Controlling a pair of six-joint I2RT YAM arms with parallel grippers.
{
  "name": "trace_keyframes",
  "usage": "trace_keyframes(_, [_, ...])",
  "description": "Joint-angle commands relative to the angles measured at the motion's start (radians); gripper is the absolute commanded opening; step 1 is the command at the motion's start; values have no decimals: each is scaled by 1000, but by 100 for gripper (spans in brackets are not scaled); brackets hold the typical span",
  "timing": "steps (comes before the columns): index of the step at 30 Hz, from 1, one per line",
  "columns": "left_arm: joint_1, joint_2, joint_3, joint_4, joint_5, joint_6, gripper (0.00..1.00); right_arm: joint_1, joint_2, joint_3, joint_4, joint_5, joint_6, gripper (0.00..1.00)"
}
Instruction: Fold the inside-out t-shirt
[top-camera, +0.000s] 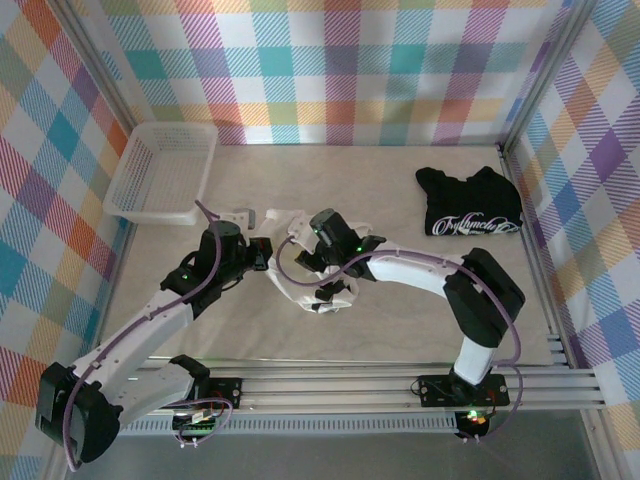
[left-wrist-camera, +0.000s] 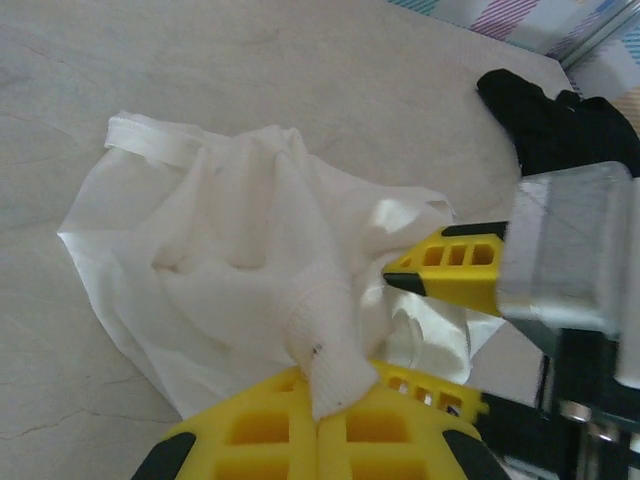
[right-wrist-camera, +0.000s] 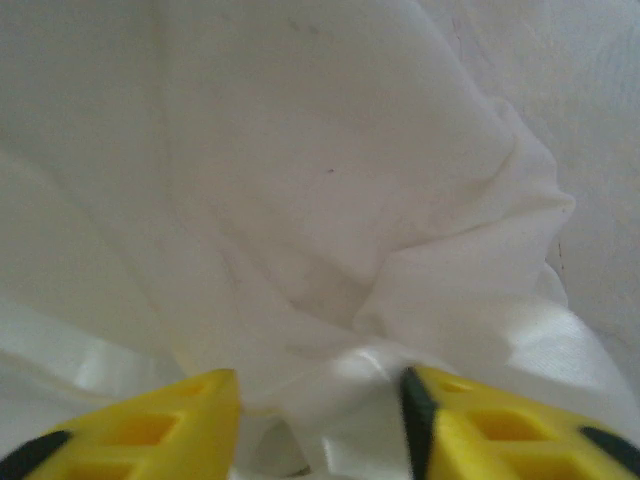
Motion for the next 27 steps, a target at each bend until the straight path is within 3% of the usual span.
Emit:
trace_keyframes(1, [-9,-33,-17,-16,-19,16,0,1,1,26,43,45,-4,33])
trace_keyframes(4, [-9,-35,-22,-14,-26,16,0,0,-39,13,68,38,17,15])
trace_keyframes(8, [-9,-27,-10,-8,-30,9,0,-5,-132,-15,74,-17,58,0])
trace_keyframes(16, [-9,-24,81,-16,14,14,0,-62,-372,-11,22,-137,177,0])
trace_keyframes(20, [-18,-30,170,-8,118,4,0,-105,-502,43,-37,-136,213,0])
trace_keyframes(27, [-205,-75,314,114,195,-3,0,-217,-685,154,-154,-27,187,0])
